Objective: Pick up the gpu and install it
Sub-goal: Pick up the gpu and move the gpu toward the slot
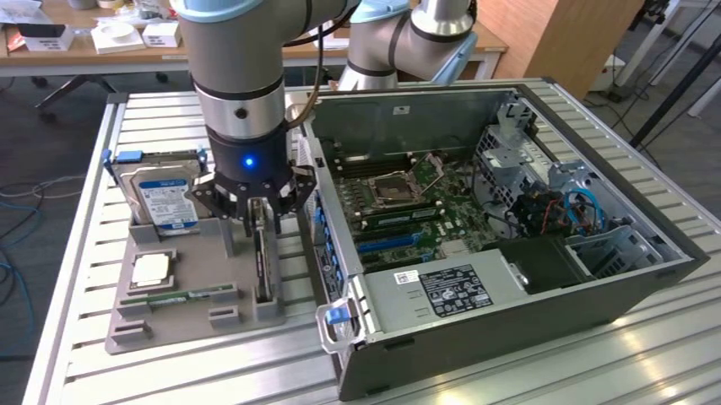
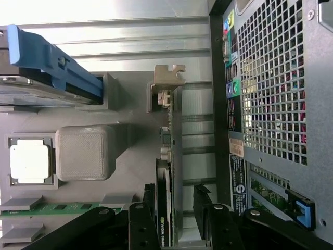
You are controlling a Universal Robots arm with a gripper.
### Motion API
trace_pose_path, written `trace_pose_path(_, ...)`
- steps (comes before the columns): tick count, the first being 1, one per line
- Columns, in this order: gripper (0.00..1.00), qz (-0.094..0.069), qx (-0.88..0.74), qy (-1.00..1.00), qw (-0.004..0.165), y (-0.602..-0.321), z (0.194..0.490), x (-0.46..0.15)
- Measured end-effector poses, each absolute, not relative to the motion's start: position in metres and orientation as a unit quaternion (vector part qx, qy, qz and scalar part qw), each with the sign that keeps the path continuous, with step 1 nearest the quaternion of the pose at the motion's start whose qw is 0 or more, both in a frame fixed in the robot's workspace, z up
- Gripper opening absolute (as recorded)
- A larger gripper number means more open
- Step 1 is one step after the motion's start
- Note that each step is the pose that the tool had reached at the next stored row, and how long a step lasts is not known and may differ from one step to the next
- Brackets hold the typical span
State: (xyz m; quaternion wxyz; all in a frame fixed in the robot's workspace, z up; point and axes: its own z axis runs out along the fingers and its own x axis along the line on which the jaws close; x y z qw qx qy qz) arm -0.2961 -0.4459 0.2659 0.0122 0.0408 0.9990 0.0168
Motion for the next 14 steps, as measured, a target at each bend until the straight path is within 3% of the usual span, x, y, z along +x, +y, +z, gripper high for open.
trace_pose_path(14, 0.43, 0.017, 0.041, 0.999, 0.012, -0.4460, 0.2609, -0.2976)
